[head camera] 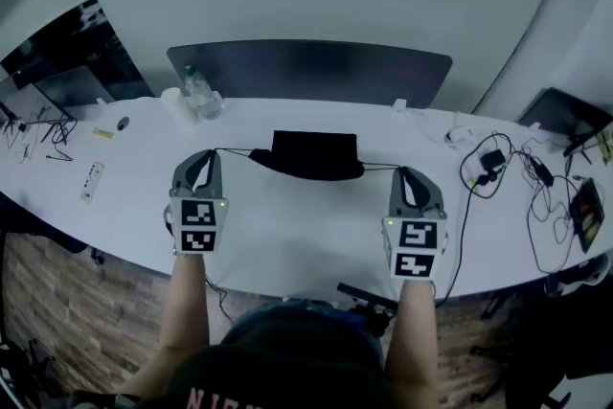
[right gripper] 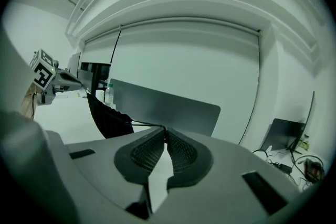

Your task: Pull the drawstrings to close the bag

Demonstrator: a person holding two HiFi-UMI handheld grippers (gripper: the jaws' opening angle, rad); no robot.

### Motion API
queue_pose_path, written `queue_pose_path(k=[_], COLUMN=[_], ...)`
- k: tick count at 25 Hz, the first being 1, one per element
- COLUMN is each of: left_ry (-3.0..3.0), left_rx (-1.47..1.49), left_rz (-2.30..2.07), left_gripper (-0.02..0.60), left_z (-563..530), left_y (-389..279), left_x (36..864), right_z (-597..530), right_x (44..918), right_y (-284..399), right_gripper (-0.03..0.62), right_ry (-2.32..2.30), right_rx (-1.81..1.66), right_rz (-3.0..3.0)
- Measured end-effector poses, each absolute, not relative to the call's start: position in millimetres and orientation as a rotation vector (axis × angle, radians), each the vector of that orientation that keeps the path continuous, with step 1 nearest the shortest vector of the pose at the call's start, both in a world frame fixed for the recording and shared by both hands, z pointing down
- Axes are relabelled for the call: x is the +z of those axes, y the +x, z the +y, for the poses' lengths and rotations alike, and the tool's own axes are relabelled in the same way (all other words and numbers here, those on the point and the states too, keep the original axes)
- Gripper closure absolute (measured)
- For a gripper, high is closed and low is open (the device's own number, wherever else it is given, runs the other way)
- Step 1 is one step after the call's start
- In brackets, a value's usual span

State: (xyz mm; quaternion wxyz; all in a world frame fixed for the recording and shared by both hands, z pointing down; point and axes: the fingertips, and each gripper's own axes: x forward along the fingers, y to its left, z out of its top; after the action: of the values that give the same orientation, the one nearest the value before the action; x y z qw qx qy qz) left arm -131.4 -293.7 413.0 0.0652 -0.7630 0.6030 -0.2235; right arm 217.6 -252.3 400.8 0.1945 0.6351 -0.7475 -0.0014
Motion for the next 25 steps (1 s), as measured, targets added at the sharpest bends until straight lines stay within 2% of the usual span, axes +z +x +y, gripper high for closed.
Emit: queue_pose_path(k=[12,25], left_ry=[-2.322,-2.227], left_rx=[-0.161,-0.106], left_rz=[1.943,1.996], left_gripper=[0.566,0.566], left_z=[-308.4,-321.1], left_y=[-122.5,-131.5], left_x=[357.5,337.7], right_z=[-270.9,-279.5], right_x=[360.2,341.9], right_y=[219.6,244.4], right_gripper=[0.585,0.585], right_ry=[1.989,2.108], right_rx=[-0.105,-0.143], right_rz=[-2.137,-2.040])
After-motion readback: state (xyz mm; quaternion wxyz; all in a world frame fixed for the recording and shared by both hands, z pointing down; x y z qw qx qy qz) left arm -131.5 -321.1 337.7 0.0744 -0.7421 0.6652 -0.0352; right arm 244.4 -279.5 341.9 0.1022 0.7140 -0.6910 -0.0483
